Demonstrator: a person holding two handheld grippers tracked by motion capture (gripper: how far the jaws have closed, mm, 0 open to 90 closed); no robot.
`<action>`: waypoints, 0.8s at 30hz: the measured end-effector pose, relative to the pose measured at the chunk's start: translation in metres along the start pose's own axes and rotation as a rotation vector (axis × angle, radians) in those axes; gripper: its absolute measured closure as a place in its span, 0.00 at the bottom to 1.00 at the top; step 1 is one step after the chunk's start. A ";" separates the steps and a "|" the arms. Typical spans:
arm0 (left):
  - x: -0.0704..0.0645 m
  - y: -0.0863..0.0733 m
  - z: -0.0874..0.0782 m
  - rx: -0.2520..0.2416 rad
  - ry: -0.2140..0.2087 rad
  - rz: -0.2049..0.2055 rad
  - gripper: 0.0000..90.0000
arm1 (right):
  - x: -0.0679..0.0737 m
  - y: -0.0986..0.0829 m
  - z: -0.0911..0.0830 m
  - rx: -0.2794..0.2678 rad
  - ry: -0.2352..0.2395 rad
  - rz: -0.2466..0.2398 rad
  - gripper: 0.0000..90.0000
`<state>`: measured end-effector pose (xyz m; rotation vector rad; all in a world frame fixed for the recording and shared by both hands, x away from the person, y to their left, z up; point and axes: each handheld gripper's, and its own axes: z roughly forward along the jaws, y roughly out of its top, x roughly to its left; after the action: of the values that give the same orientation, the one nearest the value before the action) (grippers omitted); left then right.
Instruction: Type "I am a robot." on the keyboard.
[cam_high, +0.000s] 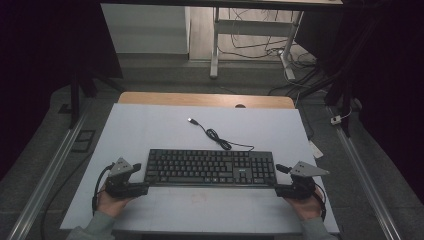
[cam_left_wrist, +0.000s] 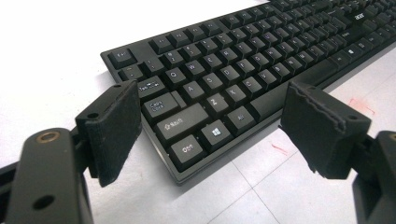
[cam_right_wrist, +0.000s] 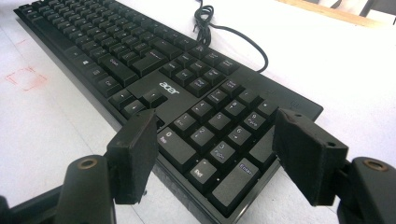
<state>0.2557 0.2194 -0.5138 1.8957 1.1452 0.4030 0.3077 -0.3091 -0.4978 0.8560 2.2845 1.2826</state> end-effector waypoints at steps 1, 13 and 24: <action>0.000 0.000 0.000 0.000 0.000 0.000 0.22 | 0.000 0.000 0.000 0.000 0.000 0.001 0.35; 0.001 0.001 0.002 -0.001 0.002 0.002 0.23 | 0.001 0.000 0.000 -0.001 0.004 0.003 0.35; 0.004 0.000 0.003 -0.014 0.006 -0.007 0.26 | 0.006 0.009 0.007 -0.023 0.018 0.015 0.36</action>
<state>0.2592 0.2212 -0.5159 1.8789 1.1500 0.4119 0.3102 -0.2967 -0.4939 0.8587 2.2770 1.3249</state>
